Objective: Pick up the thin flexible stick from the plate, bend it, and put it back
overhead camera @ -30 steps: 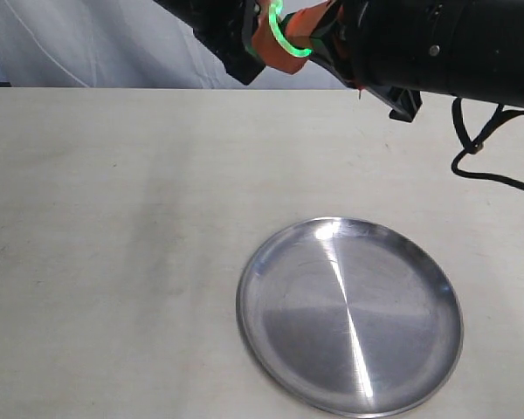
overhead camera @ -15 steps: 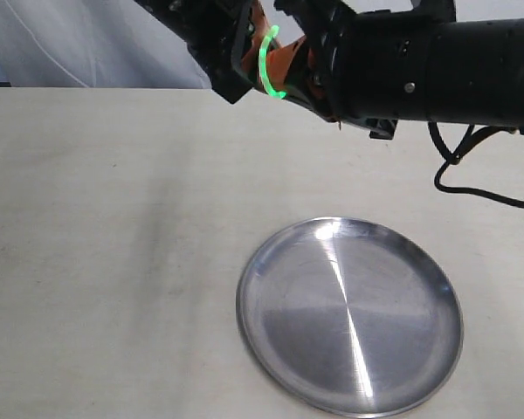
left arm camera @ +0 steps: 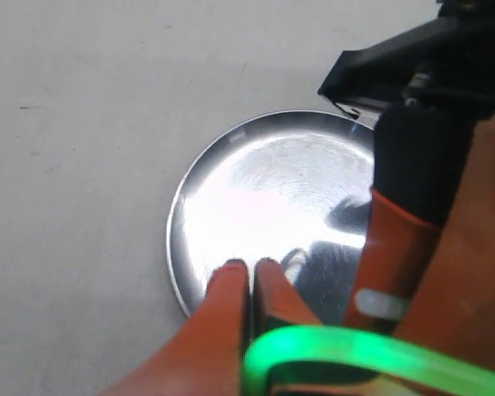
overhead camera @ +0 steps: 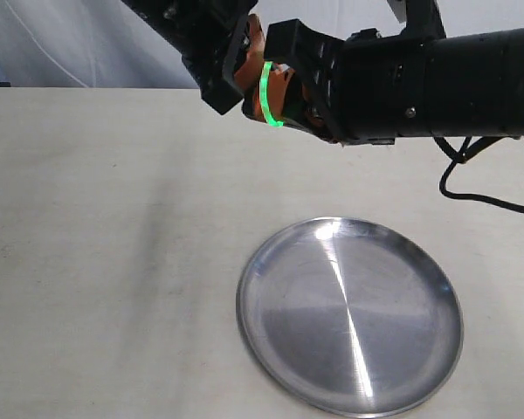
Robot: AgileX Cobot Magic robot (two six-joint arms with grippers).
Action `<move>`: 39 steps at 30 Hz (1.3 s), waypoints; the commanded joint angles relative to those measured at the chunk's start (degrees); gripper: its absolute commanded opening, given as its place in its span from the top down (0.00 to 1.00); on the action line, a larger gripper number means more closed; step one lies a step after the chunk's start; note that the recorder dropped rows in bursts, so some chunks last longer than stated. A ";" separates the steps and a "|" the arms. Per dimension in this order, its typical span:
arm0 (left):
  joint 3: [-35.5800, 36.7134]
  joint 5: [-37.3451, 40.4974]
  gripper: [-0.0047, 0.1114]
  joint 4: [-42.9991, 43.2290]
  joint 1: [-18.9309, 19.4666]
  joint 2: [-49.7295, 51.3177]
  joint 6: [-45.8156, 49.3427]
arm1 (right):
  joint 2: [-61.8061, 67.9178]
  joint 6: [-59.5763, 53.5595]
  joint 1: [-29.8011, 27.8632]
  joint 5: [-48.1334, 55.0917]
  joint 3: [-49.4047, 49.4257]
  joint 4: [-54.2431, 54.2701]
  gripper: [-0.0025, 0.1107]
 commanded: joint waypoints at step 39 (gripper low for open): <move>-0.33 2.40 0.96 9.68 0.01 0.41 -9.81 | 0.25 -1.02 0.53 6.89 0.20 -15.41 0.99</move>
